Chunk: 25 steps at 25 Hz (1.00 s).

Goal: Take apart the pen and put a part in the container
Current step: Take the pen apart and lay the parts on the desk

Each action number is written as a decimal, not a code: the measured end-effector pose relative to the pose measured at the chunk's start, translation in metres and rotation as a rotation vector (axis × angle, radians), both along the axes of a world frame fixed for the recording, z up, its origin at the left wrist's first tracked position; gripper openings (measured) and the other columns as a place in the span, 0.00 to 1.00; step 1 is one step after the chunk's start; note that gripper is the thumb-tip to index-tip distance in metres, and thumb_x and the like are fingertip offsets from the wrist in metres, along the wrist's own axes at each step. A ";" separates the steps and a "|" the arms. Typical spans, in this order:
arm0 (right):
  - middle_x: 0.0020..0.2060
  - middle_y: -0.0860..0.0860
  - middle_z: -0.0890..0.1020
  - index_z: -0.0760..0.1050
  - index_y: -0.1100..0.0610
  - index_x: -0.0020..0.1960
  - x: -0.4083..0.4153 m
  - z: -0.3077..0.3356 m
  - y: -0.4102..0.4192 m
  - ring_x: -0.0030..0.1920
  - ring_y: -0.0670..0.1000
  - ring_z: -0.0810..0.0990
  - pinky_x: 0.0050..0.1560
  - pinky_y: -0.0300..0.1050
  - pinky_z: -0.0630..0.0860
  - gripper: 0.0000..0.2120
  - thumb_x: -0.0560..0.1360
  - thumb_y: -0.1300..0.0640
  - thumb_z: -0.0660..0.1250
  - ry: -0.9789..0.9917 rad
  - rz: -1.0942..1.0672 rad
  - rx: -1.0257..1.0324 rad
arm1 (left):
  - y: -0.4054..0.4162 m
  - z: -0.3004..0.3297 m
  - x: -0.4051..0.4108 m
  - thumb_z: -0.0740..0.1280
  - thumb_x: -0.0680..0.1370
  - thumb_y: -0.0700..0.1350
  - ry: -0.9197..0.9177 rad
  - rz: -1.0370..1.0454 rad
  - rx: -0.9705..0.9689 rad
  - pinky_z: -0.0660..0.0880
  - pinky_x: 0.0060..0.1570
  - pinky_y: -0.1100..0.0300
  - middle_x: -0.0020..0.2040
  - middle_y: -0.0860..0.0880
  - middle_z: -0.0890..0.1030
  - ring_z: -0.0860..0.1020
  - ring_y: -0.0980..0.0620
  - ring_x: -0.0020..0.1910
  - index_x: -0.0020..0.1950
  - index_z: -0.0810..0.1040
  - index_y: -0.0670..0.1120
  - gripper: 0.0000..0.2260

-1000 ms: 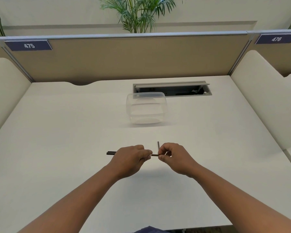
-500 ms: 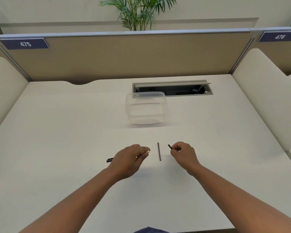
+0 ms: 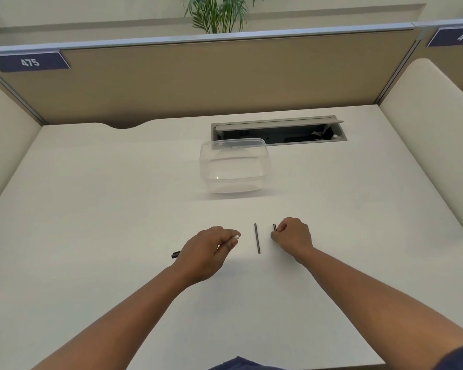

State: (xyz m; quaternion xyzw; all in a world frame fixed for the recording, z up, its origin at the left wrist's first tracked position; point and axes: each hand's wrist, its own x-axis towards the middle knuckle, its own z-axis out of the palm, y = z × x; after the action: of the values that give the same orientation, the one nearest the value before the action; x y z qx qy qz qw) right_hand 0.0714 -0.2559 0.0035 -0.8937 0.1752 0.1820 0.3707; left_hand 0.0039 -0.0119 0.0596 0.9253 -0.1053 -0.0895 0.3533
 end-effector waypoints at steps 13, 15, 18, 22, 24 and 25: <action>0.38 0.51 0.81 0.74 0.55 0.37 0.003 0.000 -0.001 0.38 0.52 0.78 0.36 0.43 0.72 0.08 0.71 0.58 0.73 0.045 -0.006 0.024 | 0.002 -0.003 0.005 0.56 0.82 0.59 0.028 -0.002 -0.024 0.78 0.46 0.52 0.40 0.54 0.78 0.76 0.56 0.43 0.57 0.76 0.59 0.11; 0.39 0.50 0.80 0.75 0.55 0.40 0.001 0.000 -0.002 0.38 0.51 0.77 0.37 0.44 0.73 0.08 0.71 0.57 0.74 0.048 -0.011 0.055 | 0.000 -0.003 0.005 0.58 0.82 0.58 0.055 0.011 -0.060 0.78 0.48 0.53 0.43 0.53 0.81 0.77 0.55 0.46 0.57 0.76 0.59 0.10; 0.41 0.49 0.80 0.76 0.55 0.49 -0.006 0.007 -0.002 0.41 0.52 0.79 0.41 0.46 0.75 0.09 0.72 0.56 0.74 -0.045 -0.033 0.063 | -0.001 -0.001 0.005 0.62 0.83 0.55 0.132 0.085 -0.207 0.76 0.47 0.65 0.44 0.59 0.82 0.77 0.60 0.41 0.56 0.78 0.62 0.06; 0.38 0.47 0.82 0.77 0.48 0.49 -0.017 0.027 0.007 0.37 0.46 0.80 0.37 0.44 0.78 0.09 0.72 0.56 0.73 -0.208 0.040 0.163 | -0.006 0.005 0.009 0.63 0.83 0.49 0.278 0.288 -0.510 0.73 0.38 0.68 0.35 0.59 0.79 0.77 0.59 0.34 0.55 0.83 0.55 0.08; 0.38 0.46 0.83 0.78 0.43 0.50 -0.024 0.036 0.014 0.32 0.41 0.78 0.32 0.36 0.75 0.11 0.72 0.56 0.74 -0.209 0.173 0.232 | -0.009 0.010 0.013 0.63 0.84 0.46 0.369 0.424 -0.715 0.75 0.37 0.63 0.36 0.52 0.79 0.79 0.54 0.34 0.55 0.83 0.49 0.09; 0.39 0.46 0.83 0.79 0.43 0.52 -0.028 0.039 0.017 0.31 0.40 0.77 0.32 0.33 0.74 0.13 0.72 0.57 0.74 -0.197 0.239 0.265 | -0.011 0.013 0.015 0.62 0.84 0.46 0.429 0.491 -0.835 0.76 0.37 0.61 0.37 0.49 0.80 0.80 0.52 0.35 0.55 0.82 0.47 0.09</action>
State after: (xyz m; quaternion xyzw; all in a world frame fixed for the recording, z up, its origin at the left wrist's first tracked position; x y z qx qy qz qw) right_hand 0.0432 -0.2386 0.0423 -0.8651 0.0053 0.1579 0.4761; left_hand 0.0191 -0.0227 0.0727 0.6640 0.1626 -0.1417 0.7159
